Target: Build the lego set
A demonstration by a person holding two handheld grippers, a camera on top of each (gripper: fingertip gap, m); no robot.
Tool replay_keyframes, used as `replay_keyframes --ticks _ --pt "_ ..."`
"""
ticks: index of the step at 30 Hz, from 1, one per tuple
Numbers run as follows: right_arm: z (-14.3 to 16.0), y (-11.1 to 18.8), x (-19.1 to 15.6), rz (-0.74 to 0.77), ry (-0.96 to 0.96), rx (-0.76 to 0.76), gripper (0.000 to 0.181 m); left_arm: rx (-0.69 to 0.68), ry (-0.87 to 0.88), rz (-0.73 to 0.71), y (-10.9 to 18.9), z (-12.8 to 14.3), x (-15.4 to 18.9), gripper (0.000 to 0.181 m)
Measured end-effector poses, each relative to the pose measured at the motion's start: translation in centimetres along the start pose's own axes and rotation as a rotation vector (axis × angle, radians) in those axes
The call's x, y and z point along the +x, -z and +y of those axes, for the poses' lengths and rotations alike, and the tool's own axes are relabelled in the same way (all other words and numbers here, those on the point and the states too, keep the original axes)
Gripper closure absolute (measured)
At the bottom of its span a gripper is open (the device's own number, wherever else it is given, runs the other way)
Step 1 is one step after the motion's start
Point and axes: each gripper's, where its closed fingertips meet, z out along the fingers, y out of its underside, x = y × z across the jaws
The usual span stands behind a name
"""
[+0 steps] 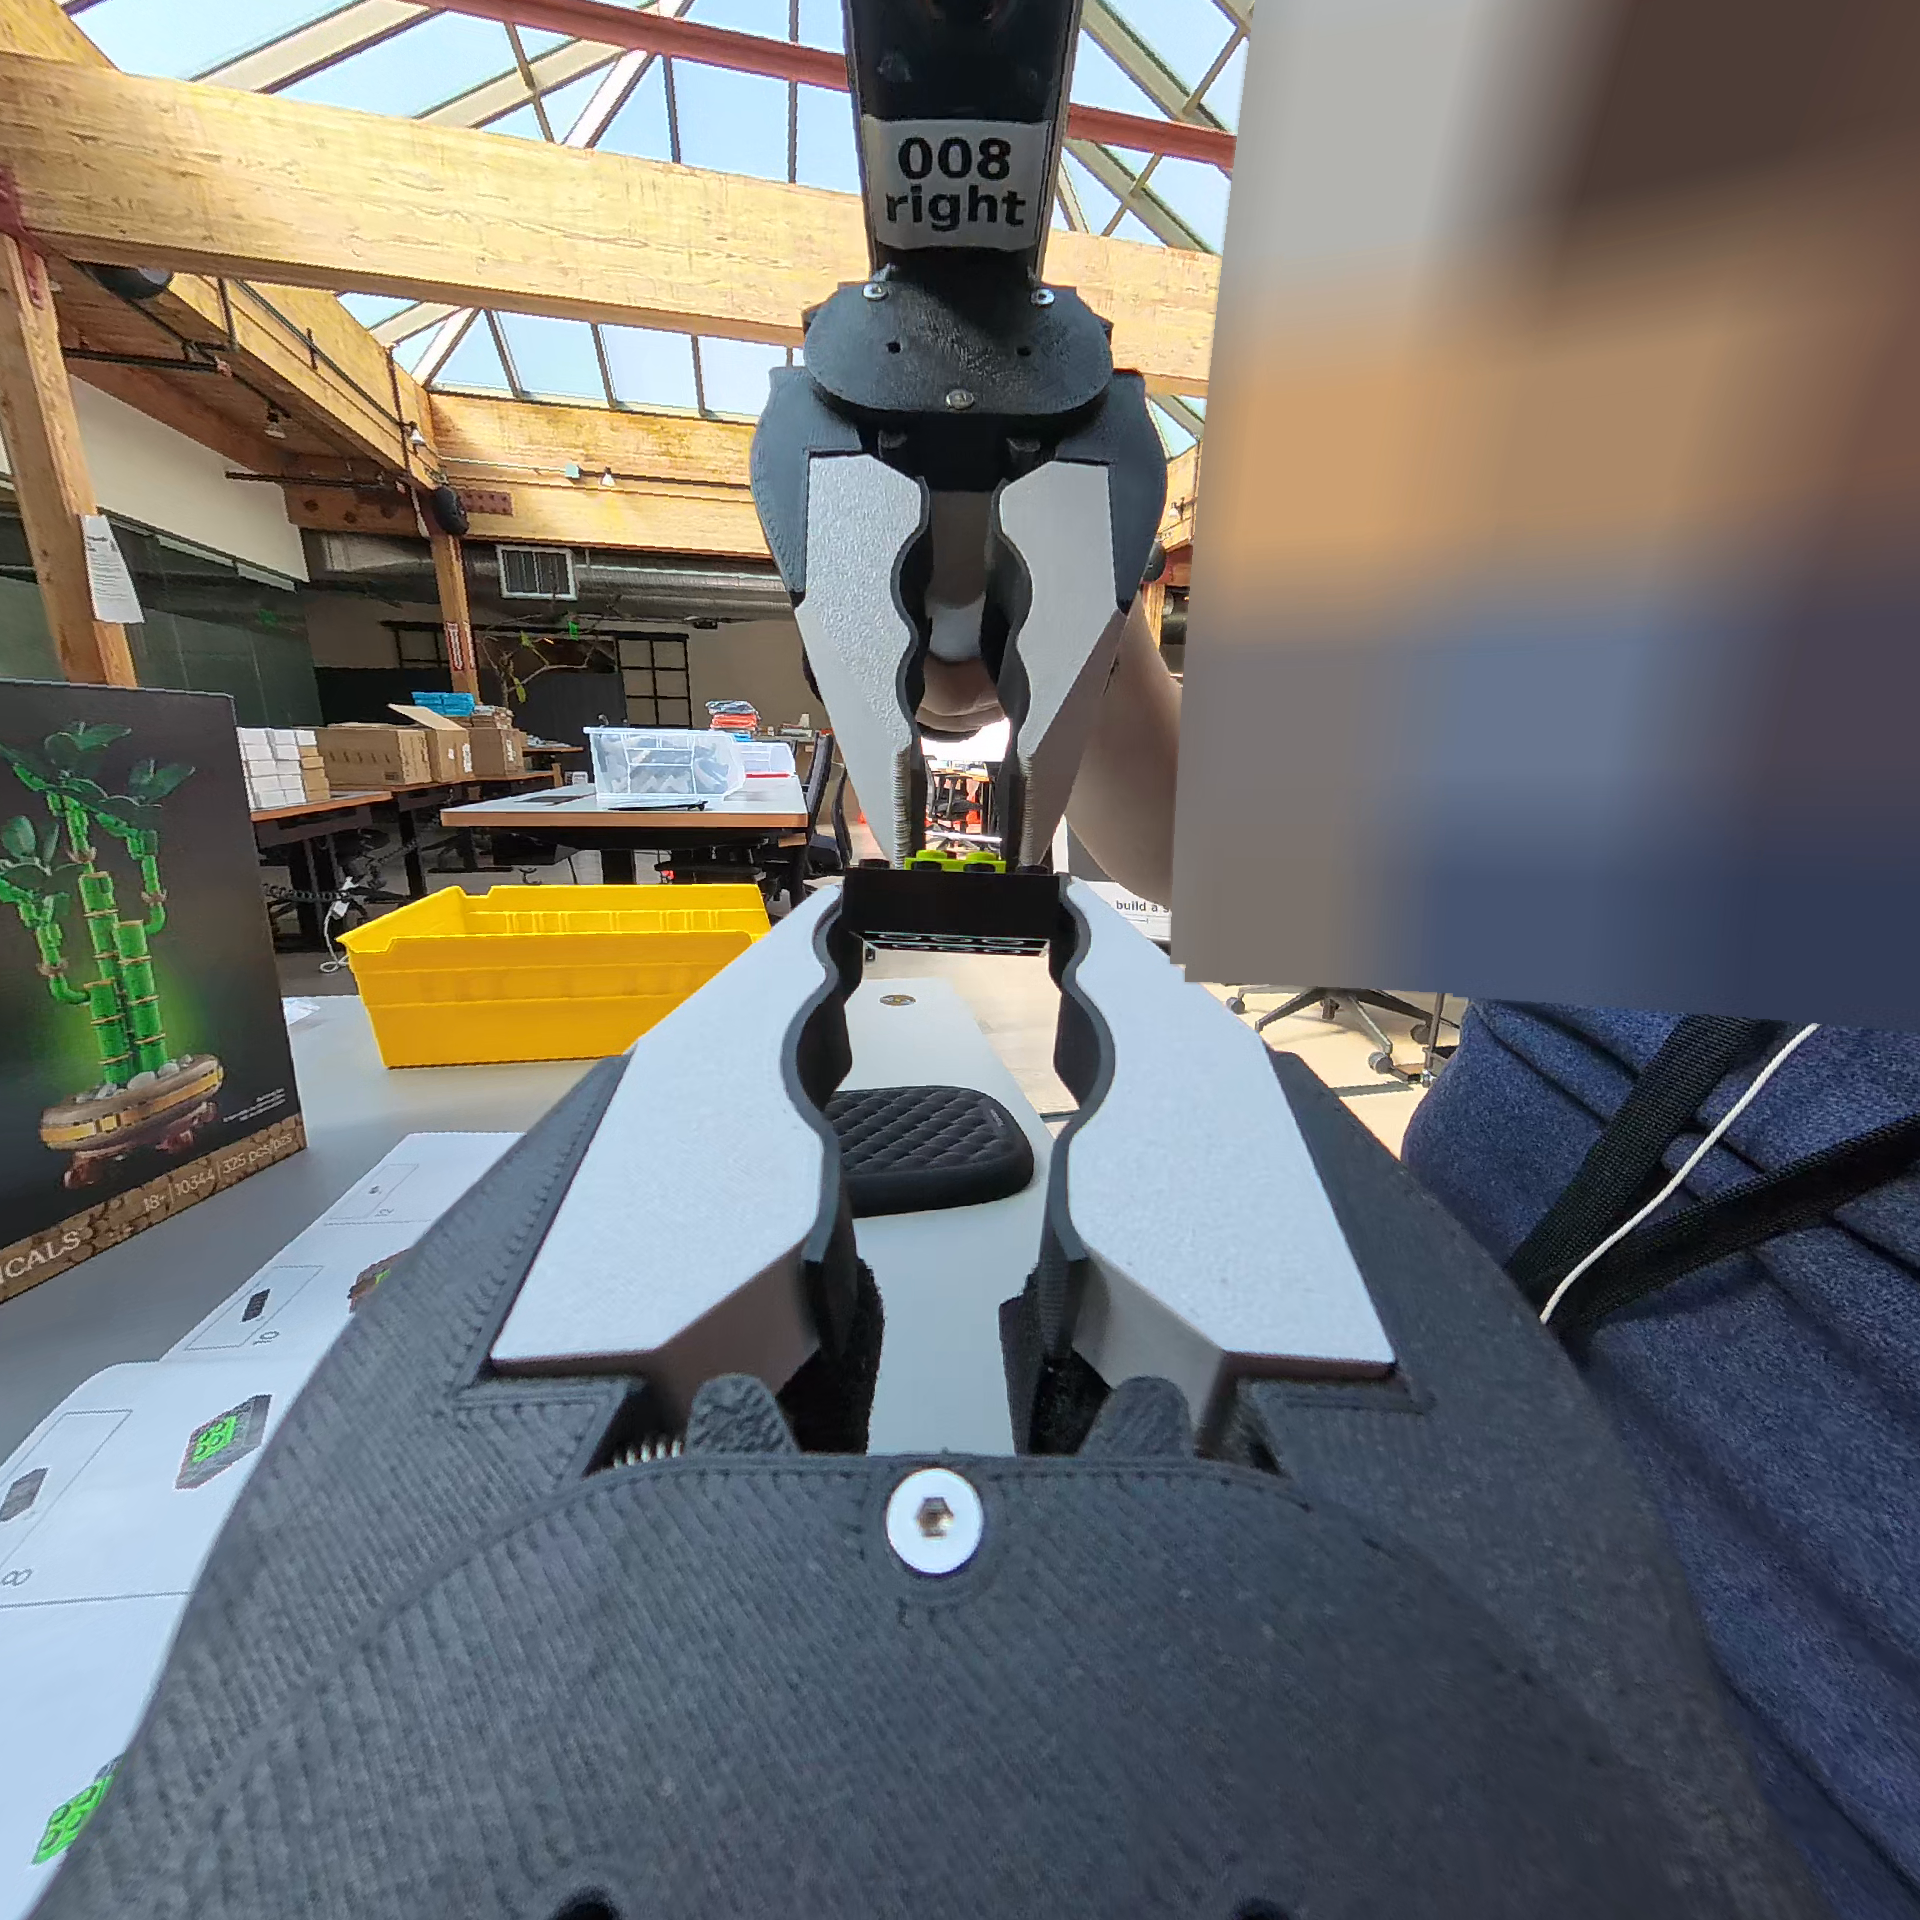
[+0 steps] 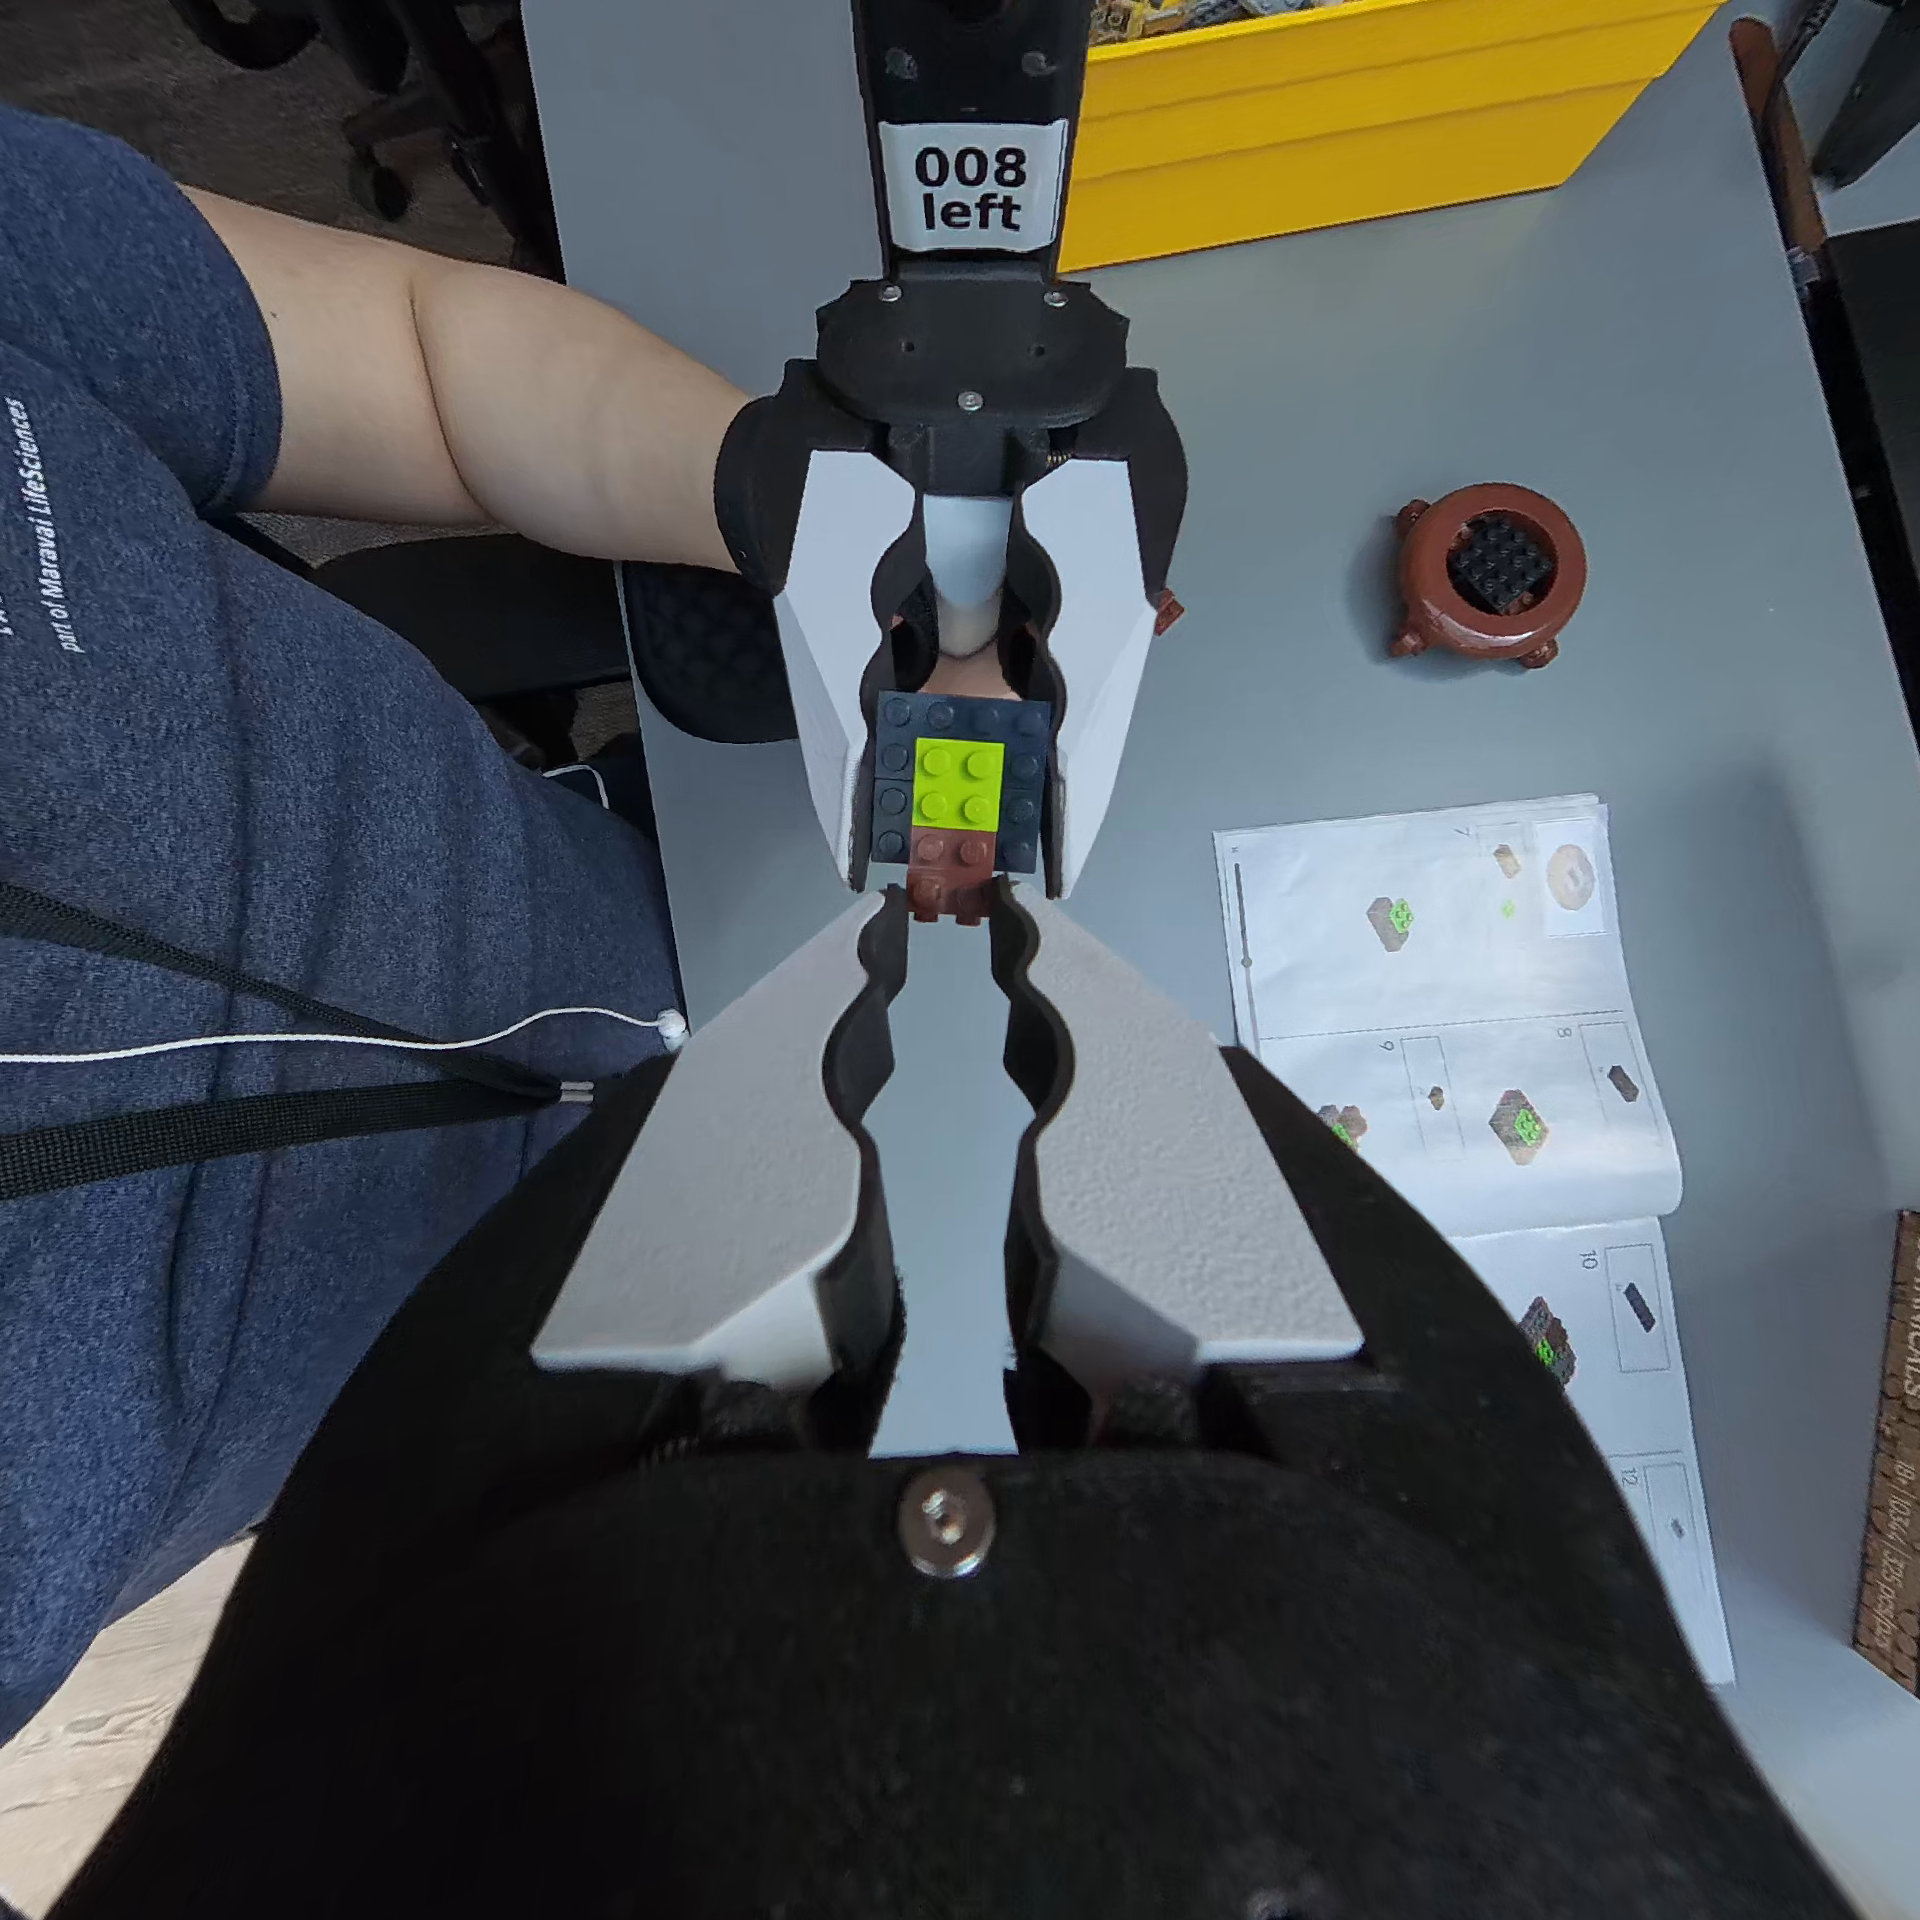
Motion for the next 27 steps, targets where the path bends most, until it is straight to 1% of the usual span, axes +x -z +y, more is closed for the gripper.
replay_keyframes --ticks 3,9,15,24,27 --pt "-0.1 0.2 -0.1 -0.005 0.014 -0.053 0.166 0.014 -0.007 -0.005 -0.1 -0.1 0.1 0.147" --pt "-1.0 0.7 -0.5 -0.018 0.037 -0.142 0.166 0.076 -0.01 -0.014 0.0 -1.4 0.5 0.147" --pt "-1.3 0.2 -0.4 -0.011 0.058 -0.205 0.166 0.133 -0.001 -0.012 0.5 -2.5 0.5 0.147" --pt "-1.7 0.2 -0.3 -0.014 0.051 -0.168 0.166 0.128 -0.007 -0.01 0.8 -2.8 0.5 0.147" --pt "-1.8 0.2 0.0 0.001 0.045 -0.152 0.166 0.148 0.011 -0.019 0.8 -2.9 0.2 0.147"
